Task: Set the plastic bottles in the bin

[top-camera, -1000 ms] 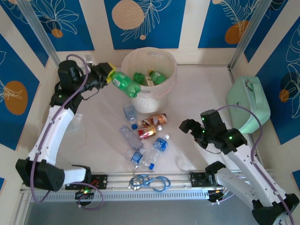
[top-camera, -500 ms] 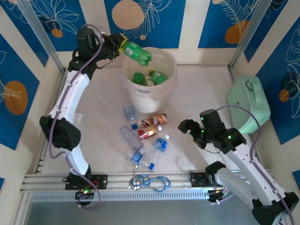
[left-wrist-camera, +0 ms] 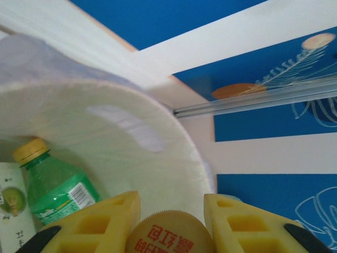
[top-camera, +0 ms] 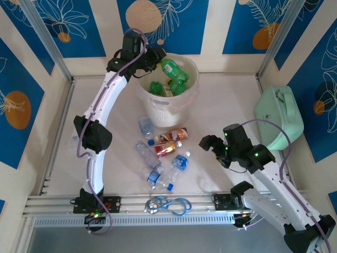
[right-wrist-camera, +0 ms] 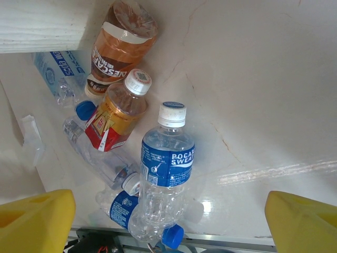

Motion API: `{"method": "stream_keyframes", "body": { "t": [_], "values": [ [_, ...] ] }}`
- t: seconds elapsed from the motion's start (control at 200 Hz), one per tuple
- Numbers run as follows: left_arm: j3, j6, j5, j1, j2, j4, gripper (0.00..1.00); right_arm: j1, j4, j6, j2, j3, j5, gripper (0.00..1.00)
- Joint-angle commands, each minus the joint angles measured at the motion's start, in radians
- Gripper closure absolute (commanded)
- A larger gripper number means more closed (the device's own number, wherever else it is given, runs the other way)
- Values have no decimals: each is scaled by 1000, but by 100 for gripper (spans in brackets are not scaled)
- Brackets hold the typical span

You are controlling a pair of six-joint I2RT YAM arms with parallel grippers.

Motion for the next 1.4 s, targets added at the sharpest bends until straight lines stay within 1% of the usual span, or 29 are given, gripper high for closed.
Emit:
{"method": "stream_keyframes", "body": {
  "t": [0.0, 0.085, 0.13, 0.21, 0.27, 0.375, 0.48, 0.62, 0.67, 0.72, 0.805, 0.875, 1.0, 1.165, 1.226, 1.316, 1.396],
  "values": [
    [48, 55, -25, -7, 24, -26, 56, 10, 12, 17, -12, -2, -22, 7],
    [48, 79, -33, -14, 15, -10, 34, 19, 14, 17, 0, 5, -17, 7],
    [49, 90, -40, -15, 6, 2, 28, 26, 12, 19, 6, 8, -10, 7],
    [49, 103, -65, -14, -16, 9, 21, 40, 14, 22, 18, 15, 0, 7],
    [56, 124, -79, -14, -29, -1, 18, 53, 13, 27, 26, 21, 9, 7],
    [53, 166, -105, -15, -77, -34, 18, 93, 3, 40, 42, 37, 46, 7],
    [37, 214, -136, -15, -158, -57, 18, 164, -11, 62, 77, 58, 100, 8],
    [-15, 294, -173, -10, -311, -109, 15, 272, -27, 100, 153, 91, 172, 9],
    [-83, 322, -181, -8, -388, -108, 13, 308, -28, 118, 182, 99, 190, 9],
    [-195, 346, -190, -8, -482, -82, 12, 341, -25, 143, 209, 104, 207, 9],
    [-434, 361, -200, 0, -654, -25, 6, 397, -24, 195, 252, 107, 244, 10],
    [-622, 352, -206, 14, -789, 11, 0, 420, 4, 214, 290, 104, 242, 10],
    [-910, 326, -187, 49, -975, 12, 0, 434, 65, 236, 370, 104, 205, 9],
    [-1204, 292, -147, 61, -1173, -2, 0, 439, 101, 274, 460, 123, 197, 8],
    [-1308, 273, -111, 61, -1234, 7, 0, 425, 114, 283, 485, 126, 178, 8],
    [-1434, 244, -61, 61, -1303, 17, 0, 394, 147, 299, 512, 114, 138, 14],
    [-1522, 216, -32, 61, -1349, 33, 5, 382, 166, 316, 530, 103, 130, 17]
  ]
}}
